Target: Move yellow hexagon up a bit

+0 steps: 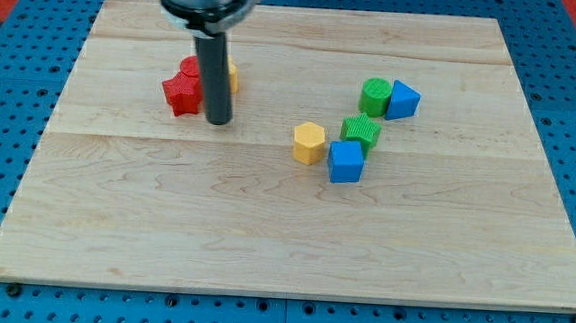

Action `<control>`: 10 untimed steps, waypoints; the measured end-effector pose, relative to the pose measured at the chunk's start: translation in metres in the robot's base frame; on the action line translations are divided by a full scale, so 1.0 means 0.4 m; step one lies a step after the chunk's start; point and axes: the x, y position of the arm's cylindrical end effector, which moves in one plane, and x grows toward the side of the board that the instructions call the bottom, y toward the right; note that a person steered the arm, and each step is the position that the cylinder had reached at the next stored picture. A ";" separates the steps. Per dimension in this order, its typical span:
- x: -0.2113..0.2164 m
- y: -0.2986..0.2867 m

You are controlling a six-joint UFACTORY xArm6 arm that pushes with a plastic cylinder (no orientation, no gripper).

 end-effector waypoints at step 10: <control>-0.018 0.260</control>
